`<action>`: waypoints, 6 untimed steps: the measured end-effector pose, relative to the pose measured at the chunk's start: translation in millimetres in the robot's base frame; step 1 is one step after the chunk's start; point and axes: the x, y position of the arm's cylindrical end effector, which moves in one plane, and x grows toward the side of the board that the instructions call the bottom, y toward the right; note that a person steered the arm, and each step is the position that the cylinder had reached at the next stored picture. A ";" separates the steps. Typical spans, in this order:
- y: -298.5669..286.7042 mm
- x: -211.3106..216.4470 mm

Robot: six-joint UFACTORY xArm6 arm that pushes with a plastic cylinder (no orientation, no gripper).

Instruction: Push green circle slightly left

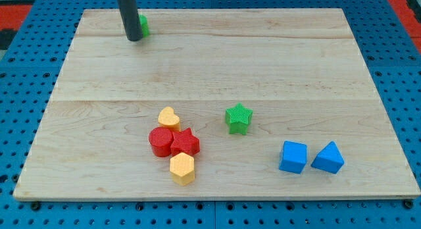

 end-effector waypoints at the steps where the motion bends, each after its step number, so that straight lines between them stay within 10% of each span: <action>1: 16.9 -6.2; 2: 93.0 -8.6; 4: 38.2 -32.6; 6: 224.1 17.9</action>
